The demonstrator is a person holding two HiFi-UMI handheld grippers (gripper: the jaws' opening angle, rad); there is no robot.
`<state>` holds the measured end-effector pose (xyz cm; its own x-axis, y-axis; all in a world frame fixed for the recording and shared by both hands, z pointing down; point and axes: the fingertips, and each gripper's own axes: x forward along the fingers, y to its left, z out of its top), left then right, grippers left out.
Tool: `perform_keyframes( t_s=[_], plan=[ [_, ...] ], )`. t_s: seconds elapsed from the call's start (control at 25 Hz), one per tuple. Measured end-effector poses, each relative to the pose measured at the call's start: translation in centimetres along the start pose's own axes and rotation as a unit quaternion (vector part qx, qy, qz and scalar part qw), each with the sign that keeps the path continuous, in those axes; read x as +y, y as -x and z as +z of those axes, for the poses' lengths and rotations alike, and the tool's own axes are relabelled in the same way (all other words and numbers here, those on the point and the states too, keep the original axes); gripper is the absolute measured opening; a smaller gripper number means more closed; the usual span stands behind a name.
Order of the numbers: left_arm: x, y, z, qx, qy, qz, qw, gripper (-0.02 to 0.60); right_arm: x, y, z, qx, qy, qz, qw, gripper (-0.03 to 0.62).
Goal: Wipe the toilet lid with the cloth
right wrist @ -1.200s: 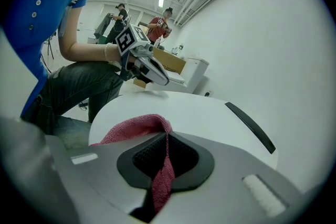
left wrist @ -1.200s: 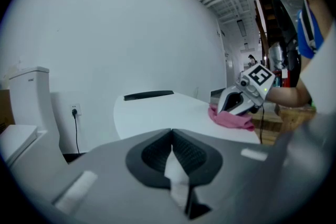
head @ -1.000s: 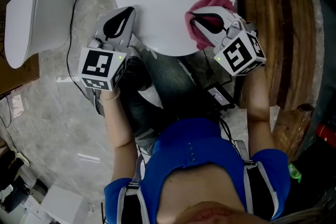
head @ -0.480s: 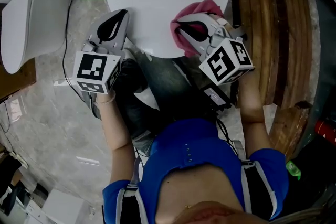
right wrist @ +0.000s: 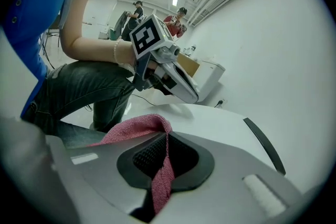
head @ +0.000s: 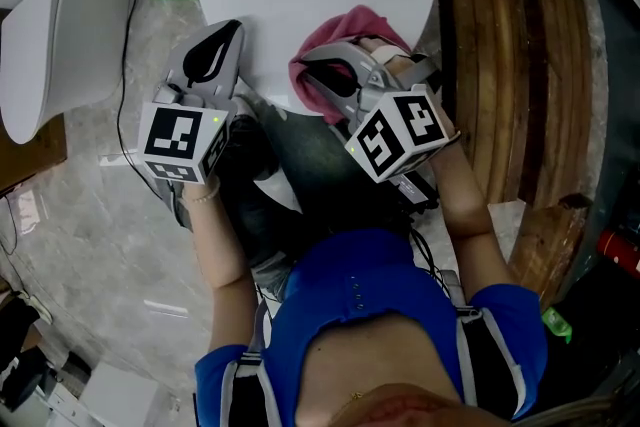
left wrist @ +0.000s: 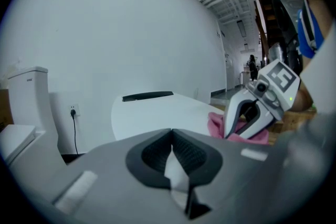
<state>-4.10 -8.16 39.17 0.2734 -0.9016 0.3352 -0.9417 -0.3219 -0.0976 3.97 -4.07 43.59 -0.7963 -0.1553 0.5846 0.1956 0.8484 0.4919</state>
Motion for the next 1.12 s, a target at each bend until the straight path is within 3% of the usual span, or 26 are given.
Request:
perform_keyframes(
  t_s=[1.12],
  plan=[
    [1.3, 1.3, 0.4, -0.021, 0.007, 0.017, 0.9996, 0.003, 0.0, -4.8, 4.1, -0.001, 0.037, 0.025, 0.999, 0.009]
  ],
)
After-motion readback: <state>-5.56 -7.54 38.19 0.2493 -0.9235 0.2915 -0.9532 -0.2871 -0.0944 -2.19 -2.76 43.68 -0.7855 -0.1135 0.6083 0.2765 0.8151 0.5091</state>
